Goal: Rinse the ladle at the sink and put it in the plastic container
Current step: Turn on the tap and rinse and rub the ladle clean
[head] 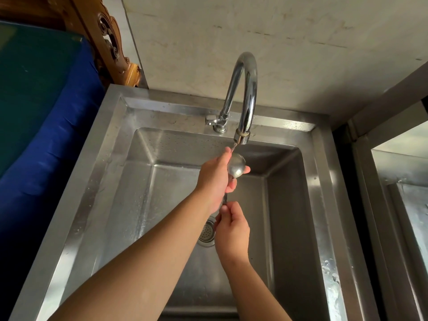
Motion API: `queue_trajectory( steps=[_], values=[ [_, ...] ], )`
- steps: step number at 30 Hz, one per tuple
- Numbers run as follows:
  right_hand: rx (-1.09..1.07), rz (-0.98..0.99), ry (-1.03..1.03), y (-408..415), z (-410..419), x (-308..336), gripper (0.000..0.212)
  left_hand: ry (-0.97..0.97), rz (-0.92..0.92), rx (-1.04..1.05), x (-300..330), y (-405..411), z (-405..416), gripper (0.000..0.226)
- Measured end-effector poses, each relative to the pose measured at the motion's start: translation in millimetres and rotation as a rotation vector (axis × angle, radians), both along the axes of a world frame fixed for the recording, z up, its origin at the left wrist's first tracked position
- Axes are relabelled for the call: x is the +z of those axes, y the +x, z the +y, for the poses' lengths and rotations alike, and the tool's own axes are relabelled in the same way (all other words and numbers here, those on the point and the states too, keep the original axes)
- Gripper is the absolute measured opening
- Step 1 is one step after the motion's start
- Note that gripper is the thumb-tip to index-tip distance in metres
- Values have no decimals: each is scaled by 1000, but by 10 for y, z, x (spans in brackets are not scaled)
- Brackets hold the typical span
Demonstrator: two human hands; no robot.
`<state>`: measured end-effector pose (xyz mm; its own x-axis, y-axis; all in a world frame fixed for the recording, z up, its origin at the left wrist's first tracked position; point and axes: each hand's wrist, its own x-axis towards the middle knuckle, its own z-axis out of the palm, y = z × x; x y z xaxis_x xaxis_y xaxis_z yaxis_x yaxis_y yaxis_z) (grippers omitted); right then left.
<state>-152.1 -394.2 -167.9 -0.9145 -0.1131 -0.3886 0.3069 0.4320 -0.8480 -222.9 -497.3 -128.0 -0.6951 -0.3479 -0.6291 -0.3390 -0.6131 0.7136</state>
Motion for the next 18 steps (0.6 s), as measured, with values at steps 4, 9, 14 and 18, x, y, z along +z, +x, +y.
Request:
queue_trajectory(
  steps=[4, 9, 14, 18],
  values=[
    [3, -63, -113, -30, 82, 44, 35, 114, 143, -74, 7, 77, 10, 55],
    [22, -123, -209, -31, 173, 49, 32, 146, 292, -190, -49, 204, -12, 50],
    [19, -181, -252, 6, 215, 45, 34, 117, 360, -203, -151, 285, -31, 29],
    [7, -200, -242, 33, 163, 79, 35, 45, 368, -177, -192, 308, -25, 14]
  ],
)
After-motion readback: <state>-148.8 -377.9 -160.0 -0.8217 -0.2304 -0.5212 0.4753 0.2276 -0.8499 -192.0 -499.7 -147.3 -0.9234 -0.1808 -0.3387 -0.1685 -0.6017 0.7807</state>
